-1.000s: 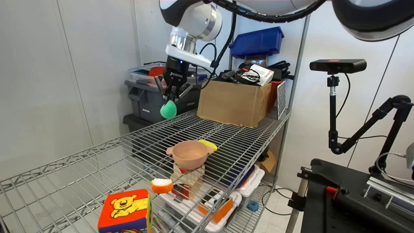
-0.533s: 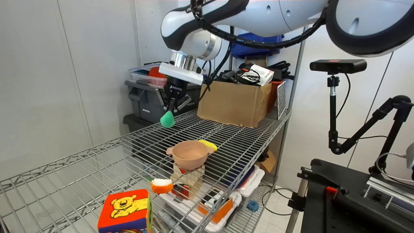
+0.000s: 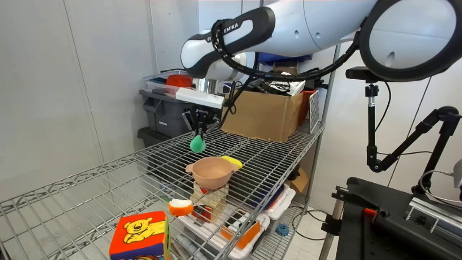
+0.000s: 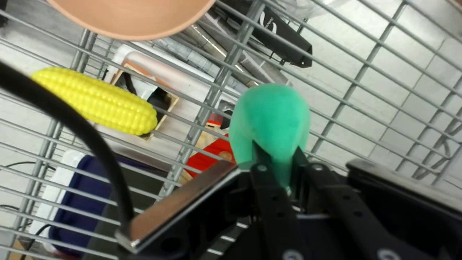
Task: Remove the green plushy from the pot and put it on the rack
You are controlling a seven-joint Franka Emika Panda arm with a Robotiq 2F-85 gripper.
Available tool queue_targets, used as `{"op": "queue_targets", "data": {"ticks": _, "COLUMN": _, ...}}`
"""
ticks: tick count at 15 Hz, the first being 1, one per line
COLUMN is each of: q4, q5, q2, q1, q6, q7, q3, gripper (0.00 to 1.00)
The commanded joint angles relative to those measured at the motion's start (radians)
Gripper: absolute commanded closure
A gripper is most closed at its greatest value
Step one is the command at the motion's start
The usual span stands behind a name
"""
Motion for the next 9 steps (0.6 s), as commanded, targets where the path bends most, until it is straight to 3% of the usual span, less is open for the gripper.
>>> {"op": "queue_targets", "data": {"ticks": 1, "q4": 0.098, "q5": -0.048, "q2": 0.059, "q1": 0.006, "q6": -0.081, "q7": 0.114, "q3": -0.026, "gripper": 0.96}}
{"op": "queue_targets", "data": {"ticks": 5, "q4": 0.129, "q5": -0.083, "q2": 0.082, "q1": 0.005, "q6": -0.162, "q7": 0.175, "q3": -0.026, "gripper": 0.96}}
{"op": "queue_targets", "data": {"ticks": 6, "q4": 0.075, "q5": -0.088, "q2": 0.053, "q1": 0.007, "q6": -0.150, "q7": 0.181, "q3": -0.023, "gripper": 0.96}}
{"op": "queue_targets", "data": {"ticks": 7, "q4": 0.058, "q5": -0.093, "q2": 0.045, "q1": 0.008, "q6": -0.157, "q7": 0.188, "q3": -0.022, "gripper": 0.60}}
{"op": "queue_targets", "data": {"ticks": 9, "q4": 0.076, "q5": -0.097, "q2": 0.055, "q1": 0.006, "q6": -0.189, "q7": 0.196, "q3": -0.021, "gripper": 0.52}}
